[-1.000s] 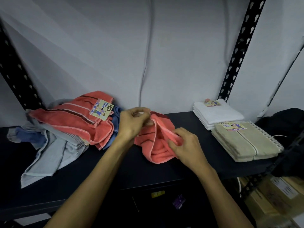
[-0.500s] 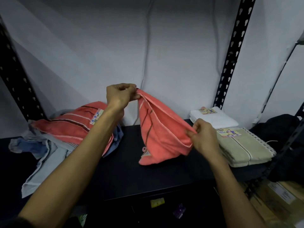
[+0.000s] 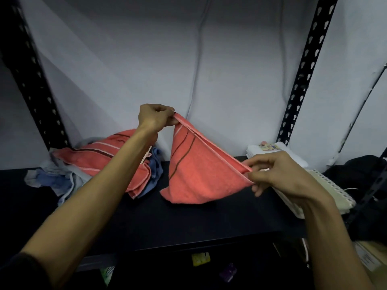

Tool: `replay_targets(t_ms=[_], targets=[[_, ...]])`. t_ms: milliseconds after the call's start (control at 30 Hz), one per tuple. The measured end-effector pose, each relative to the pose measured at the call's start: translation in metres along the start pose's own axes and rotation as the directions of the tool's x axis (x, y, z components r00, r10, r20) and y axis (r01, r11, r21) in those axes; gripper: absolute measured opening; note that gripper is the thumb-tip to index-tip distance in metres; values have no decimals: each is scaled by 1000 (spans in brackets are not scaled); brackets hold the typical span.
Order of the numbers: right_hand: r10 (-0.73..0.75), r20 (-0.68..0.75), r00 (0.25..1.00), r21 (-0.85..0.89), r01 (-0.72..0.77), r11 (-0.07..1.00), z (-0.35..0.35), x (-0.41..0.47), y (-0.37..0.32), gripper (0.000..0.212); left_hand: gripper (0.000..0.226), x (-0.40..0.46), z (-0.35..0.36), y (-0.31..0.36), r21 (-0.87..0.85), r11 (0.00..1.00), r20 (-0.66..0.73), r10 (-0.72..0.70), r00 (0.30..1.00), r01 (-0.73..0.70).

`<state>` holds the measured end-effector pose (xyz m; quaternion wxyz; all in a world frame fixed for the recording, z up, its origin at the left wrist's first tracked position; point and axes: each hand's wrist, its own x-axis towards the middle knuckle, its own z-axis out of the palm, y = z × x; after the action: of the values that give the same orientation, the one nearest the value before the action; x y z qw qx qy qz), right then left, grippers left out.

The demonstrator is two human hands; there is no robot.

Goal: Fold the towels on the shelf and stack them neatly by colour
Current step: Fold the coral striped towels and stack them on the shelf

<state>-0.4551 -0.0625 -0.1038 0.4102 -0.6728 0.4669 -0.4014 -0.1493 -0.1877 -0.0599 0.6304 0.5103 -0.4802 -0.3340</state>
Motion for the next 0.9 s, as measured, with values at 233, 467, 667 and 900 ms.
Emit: replay_targets(t_ms=[233,467,667,900], targets=[[-85,-234,968,158,125,979,3,15,11,20,8,3,-12,12,22,1000,5,4,1000,-4],[-97,-309,946,384,217,897,23,18,42,31,10,3,-18,22,6,1000,6,1,1000,-1],[-71,-202,977,331,137,934,54,13,64,13,9,8,-13,18,-6,1000,-3,-1,1000,1],[-360,-313,879,-343,249,906,80,20,85,12,12,14,-14,8,0,1000,3,-6,1000,6]])
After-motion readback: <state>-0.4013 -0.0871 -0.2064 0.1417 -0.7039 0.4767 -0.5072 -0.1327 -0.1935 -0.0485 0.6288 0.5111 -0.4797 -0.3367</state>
